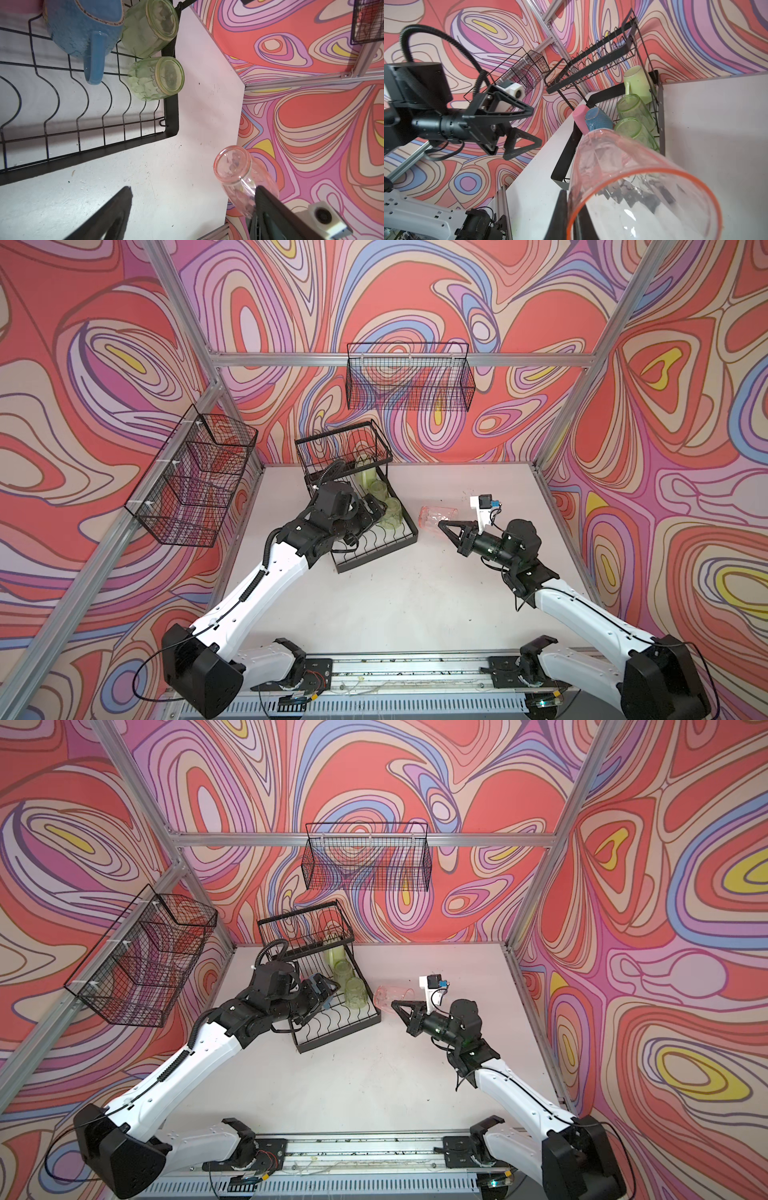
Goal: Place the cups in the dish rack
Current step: 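Lift the pink glass toward the rack while the left gripper approaches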
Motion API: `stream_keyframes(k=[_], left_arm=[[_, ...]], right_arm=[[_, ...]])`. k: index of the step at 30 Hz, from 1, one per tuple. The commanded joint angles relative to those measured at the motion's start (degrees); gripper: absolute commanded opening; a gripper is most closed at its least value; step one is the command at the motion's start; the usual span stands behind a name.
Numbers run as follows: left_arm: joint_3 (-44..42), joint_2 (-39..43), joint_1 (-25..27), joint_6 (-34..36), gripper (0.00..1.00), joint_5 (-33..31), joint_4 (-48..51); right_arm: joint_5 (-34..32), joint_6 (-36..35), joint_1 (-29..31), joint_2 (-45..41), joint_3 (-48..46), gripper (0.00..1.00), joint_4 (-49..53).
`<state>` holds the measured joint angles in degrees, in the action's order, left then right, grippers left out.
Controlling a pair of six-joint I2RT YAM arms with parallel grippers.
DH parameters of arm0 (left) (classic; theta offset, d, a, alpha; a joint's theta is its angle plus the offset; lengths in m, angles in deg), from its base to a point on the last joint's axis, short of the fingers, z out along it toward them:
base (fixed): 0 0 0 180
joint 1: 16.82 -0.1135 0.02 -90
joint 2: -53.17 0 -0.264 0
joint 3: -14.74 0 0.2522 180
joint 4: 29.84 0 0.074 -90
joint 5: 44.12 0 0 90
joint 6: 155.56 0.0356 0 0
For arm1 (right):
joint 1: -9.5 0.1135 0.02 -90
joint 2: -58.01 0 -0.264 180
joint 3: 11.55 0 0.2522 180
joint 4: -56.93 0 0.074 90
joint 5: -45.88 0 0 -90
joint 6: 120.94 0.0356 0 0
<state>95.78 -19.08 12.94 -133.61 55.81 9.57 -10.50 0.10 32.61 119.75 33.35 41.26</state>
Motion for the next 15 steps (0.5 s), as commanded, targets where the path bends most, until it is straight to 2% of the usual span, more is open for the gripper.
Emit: stream_keyframes(k=[1, 9, 15], left_arm=[[-0.8, -0.1, 0.6, -6.5, 0.95, -0.9, -7.2], [-11.8, 3.7, 1.0, -19.8, 0.96, 1.5, -23.1], [-13.2, 10.5, 2.6, -25.3, 0.98, -3.5, -18.0]], right_arm=[[-0.4, -2.5, 3.1, 0.2, -0.9, 0.00, -7.7], [-10.8, -12.9, 13.1, -1.7, -0.7, 0.00, -1.8], [-14.7, -13.0, 15.9, -2.7, 0.6, 0.00, -1.2]])
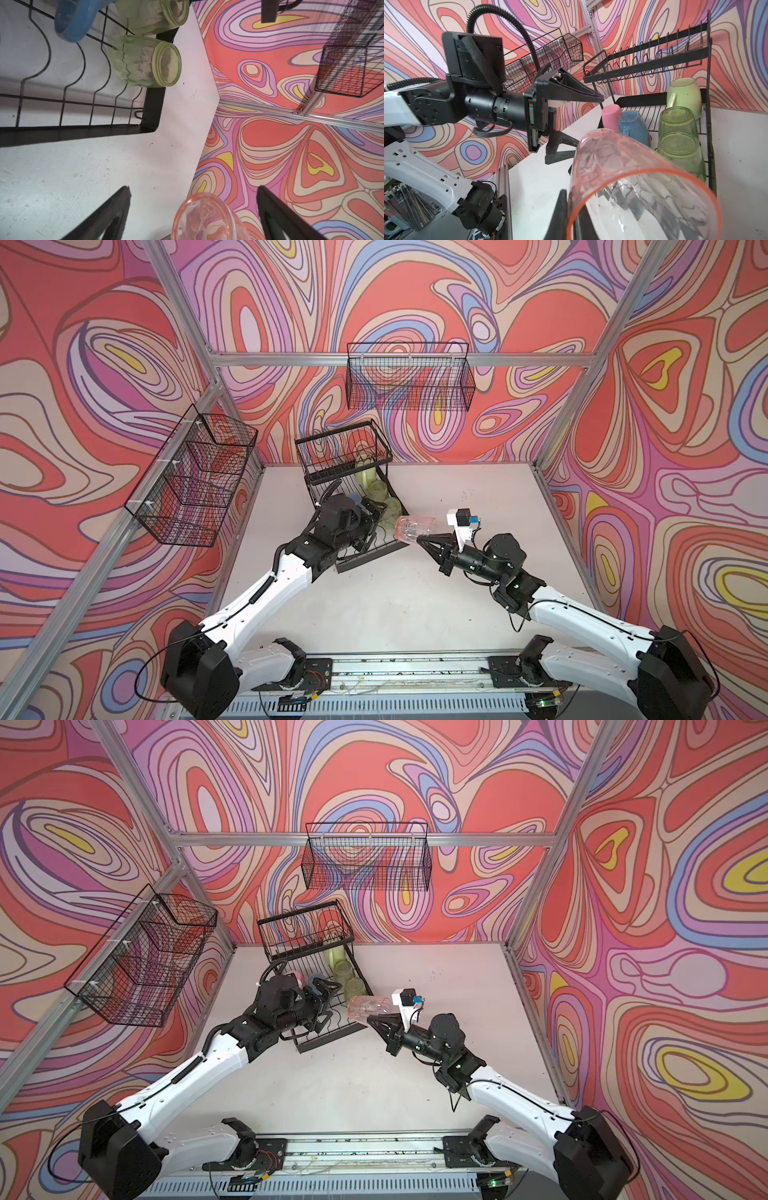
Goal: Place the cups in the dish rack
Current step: 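Lift the pink glass toward the rack while the left gripper approaches, then pass the pink glass from the right gripper into the left gripper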
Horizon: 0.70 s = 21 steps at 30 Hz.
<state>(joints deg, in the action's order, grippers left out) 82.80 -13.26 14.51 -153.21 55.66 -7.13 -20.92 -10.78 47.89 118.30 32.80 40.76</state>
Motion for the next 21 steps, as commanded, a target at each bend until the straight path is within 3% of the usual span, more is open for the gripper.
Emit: stream_keyframes(k=[1, 7, 21], left_arm=[[-0.7, 6.0, 1.4, -6.7, 0.99, -4.6, -1.1], [-1.3, 8.9, 2.0, -8.9, 1.00, -6.6, -2.6], [0.3, 0.0, 3.0, -12.0, 1.00, -2.0, -9.5]], right_arm=[[-4.6, -2.1, 0.6, -1.3, 1.2, 0.00, -1.0], [-4.4, -2.5, 1.2, 0.6, 2.5, 0.00, -3.0], [-4.0, -3.7, 1.5, 6.6, 7.3, 0.00, -5.7]])
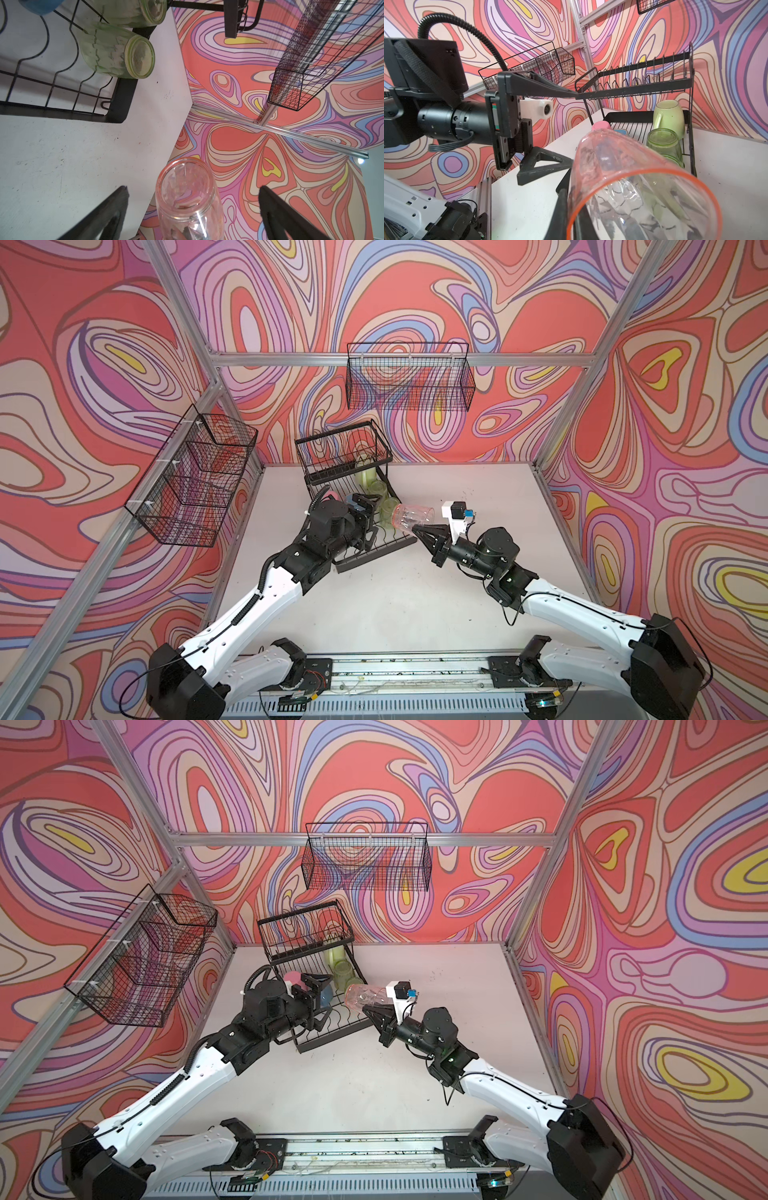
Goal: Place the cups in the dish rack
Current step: 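Pass the pink glass from the right gripper into the left gripper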
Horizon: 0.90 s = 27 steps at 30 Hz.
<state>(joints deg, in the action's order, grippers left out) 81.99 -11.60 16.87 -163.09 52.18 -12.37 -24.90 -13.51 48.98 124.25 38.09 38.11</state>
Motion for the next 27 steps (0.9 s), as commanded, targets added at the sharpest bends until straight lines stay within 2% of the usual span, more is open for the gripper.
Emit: stream_keyframes(k=[1, 12, 27], left_arm=[[1.3, -2.4, 1.0, -2.3, 1.00, 1.5, -5.4], [5.0, -10.1, 4.5, -3.2, 0.99, 2.1, -10.9], [4.4, -13.4, 5.0, -4.1, 0.84, 1.7, -14.3]], right_arm=[[0.3, -0.9, 0.4, 1.0, 2.2, 0.00, -3.1], [1.7, -1.4, 0.5, 2.9, 3.0, 0.00, -3.2], [4.0, -0.1, 0.4, 2.5, 3.3, 0.00, -2.5]])
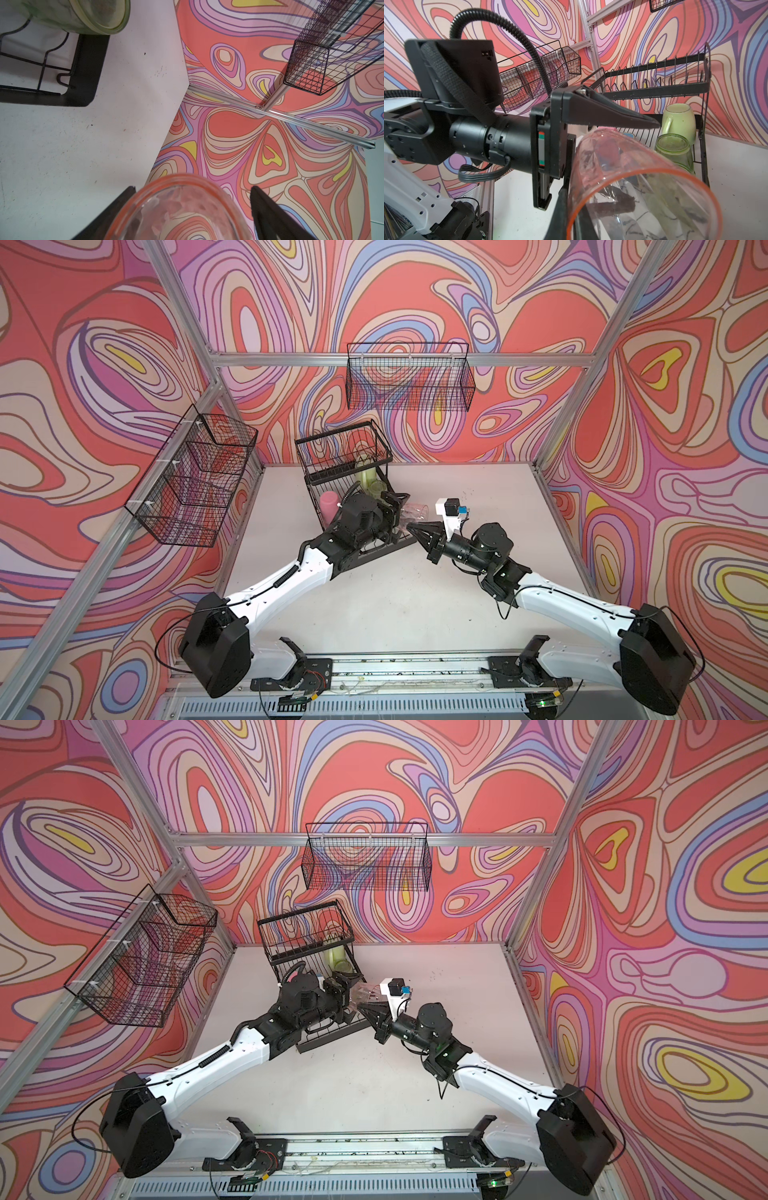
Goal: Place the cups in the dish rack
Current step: 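Pass the pink glass from the right gripper into the left gripper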
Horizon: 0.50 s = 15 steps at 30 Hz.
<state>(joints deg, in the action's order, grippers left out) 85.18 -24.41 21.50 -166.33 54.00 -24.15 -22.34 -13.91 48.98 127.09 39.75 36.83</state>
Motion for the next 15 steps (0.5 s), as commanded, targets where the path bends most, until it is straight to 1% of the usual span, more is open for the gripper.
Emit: stream_keyframes(k=[1, 4, 7, 15], left_arm=[[1.1, -0.8, 0.3, -0.8, 0.82, -0.2, -2.8], [0.5, -1.0, 0.3, -0.8, 0.77, -0.5, -3.7], [0.0, -0.7, 0.3, -0.3, 0.75, -1.1, -3.8], [-0.9, 1.5, 0.3, 5.7, 0.61, -4.4, -3.4]], right_arm=[[1.4, 0.3, 0.4, -0.3, 1.7, 0.00, -1.1], [1.4, 0.1, 0.4, -0.4, 1.7, 0.00, -0.8], [1.3, 0.0, 0.4, -0.5, 1.9, 0.00, -0.3], [-0.1, 0.6, 0.4, -0.6, 3.9, 0.01, 4.4]])
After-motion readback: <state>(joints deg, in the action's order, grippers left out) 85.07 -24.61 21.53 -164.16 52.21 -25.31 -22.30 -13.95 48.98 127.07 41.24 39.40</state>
